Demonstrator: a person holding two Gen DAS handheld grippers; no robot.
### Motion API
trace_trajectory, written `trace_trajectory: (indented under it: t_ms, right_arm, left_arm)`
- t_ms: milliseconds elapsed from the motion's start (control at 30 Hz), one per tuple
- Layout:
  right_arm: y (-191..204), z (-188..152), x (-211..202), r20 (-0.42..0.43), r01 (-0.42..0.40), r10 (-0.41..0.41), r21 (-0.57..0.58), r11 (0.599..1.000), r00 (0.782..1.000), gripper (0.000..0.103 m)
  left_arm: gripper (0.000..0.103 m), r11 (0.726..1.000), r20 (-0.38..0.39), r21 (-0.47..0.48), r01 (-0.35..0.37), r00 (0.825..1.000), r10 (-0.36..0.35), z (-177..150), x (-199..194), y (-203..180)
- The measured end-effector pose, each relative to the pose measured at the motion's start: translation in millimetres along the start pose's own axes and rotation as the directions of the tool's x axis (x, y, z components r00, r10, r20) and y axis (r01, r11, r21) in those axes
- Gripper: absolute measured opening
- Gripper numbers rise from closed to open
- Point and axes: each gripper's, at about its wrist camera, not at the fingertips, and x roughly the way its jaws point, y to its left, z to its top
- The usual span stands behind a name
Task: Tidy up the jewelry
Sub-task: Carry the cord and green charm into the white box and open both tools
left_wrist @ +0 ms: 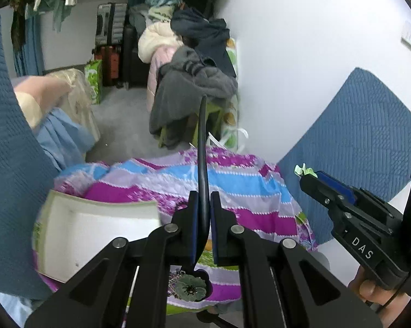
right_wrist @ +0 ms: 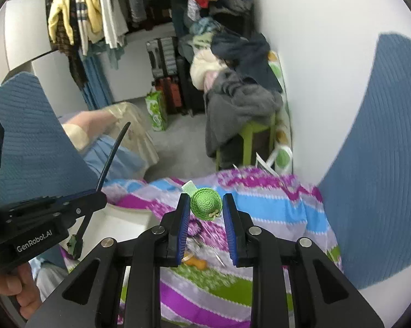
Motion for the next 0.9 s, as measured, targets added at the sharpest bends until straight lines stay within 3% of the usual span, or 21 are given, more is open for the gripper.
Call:
trace_trajectory:
  t_ms: [133, 300, 667, 900]
  right_arm:
    - [27.8, 0.0, 4.3, 0.013, -0.023, 0.023, -0.011, 1.0, 1.0, 0.022]
    - [64.7, -12.7, 28.9, -0.037, -0.061, 0.06, -0.034, 0.998, 0.998, 0.022]
    - [117.1, -63.1, 91.7, -0.14, -0.109, 0.104, -0.034, 0.993, 0.985, 0.022]
    - [143.0, -96.5, 124.1, -0.213, -0.146, 0.13, -0.065, 0.987, 0.968, 0.022]
  left_arm:
    - [0.008, 1.0, 0.008, 0.008, -0.018, 1.0, 0.018, -1.9, -6.9, 20.9]
    - [0.008, 0.998, -0.007, 0.014, -0.054, 0.999, 0.054, -16.2, 0.0, 55.0]
    - [0.008, 0.996, -0.084, -0.021, -0.088, 0.993, 0.086, -58.2, 33.5, 135.5]
    - [0.008, 0.993, -0.128, -0.033, -0.111, 0.986, 0.106, -86.7, 63.1, 162.5]
